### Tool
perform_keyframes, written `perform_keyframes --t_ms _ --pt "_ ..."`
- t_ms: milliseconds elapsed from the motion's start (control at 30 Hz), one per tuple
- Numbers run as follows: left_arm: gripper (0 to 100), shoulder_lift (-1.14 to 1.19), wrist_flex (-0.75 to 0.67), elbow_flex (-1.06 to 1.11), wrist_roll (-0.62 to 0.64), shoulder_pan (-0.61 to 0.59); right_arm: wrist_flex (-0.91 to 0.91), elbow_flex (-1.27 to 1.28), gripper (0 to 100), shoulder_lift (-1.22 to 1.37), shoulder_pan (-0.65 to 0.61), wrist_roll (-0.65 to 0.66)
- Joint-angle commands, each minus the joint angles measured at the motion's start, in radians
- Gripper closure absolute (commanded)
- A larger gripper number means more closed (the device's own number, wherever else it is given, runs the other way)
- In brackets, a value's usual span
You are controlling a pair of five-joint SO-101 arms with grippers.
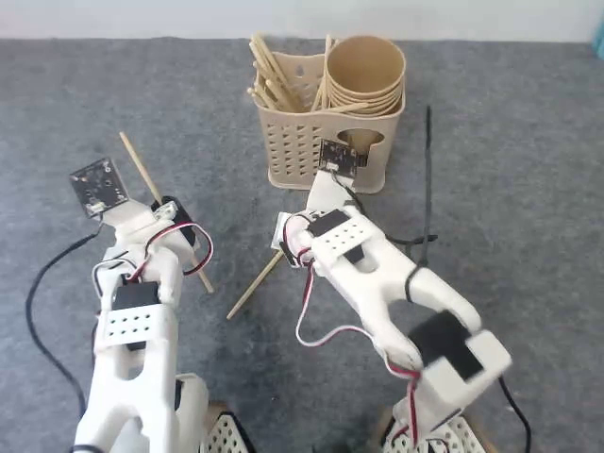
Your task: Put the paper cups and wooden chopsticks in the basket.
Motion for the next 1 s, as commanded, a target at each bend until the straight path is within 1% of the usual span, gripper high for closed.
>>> perform_keyframes --t_ms 0,67,167,333,400,600,700,833,900,967 --pt "99 -0.035 -0.038 -0.018 0.006 0.002 -0.022 -0.109 85.8 0.056 -0.008 -0.015" --pt "99 -0.035 -0.038 -0.018 0.006 0.003 -0.021 -0.14 85.8 0.094 -0.007 -0.014" --pt "99 -0.035 -0.038 -0.016 0.003 0.018 0.044 -0.183 86.8 0.119 -0.005 -0.014" --pt "99 -0.035 -0.038 -0.015 0.003 0.018 0.117 -0.215 98.3 0.107 -0.004 -0.014" --pt "99 -0.035 -0.038 -0.015 0.003 0.018 0.122 -0.219 97.5 0.099 -0.004 -0.014" --pt "99 -0.035 -0.038 -0.015 0.002 0.025 0.09 -0.221 90.9 0.136 -0.004 -0.014" --pt "99 -0.035 -0.038 -0.013 0.002 0.028 0.097 -0.241 90.7 0.165 -0.004 -0.012" --pt "99 -0.035 -0.038 -0.013 0.002 0.028 0.162 -0.285 90.9 0.189 -0.005 -0.011" --pt "99 -0.035 -0.038 -0.013 0.002 0.028 0.182 -0.299 93.8 0.2 -0.008 -0.011" --pt "99 -0.035 -0.038 -0.013 0.002 0.028 0.214 -0.31 99.8 0.202 -0.008 -0.009"
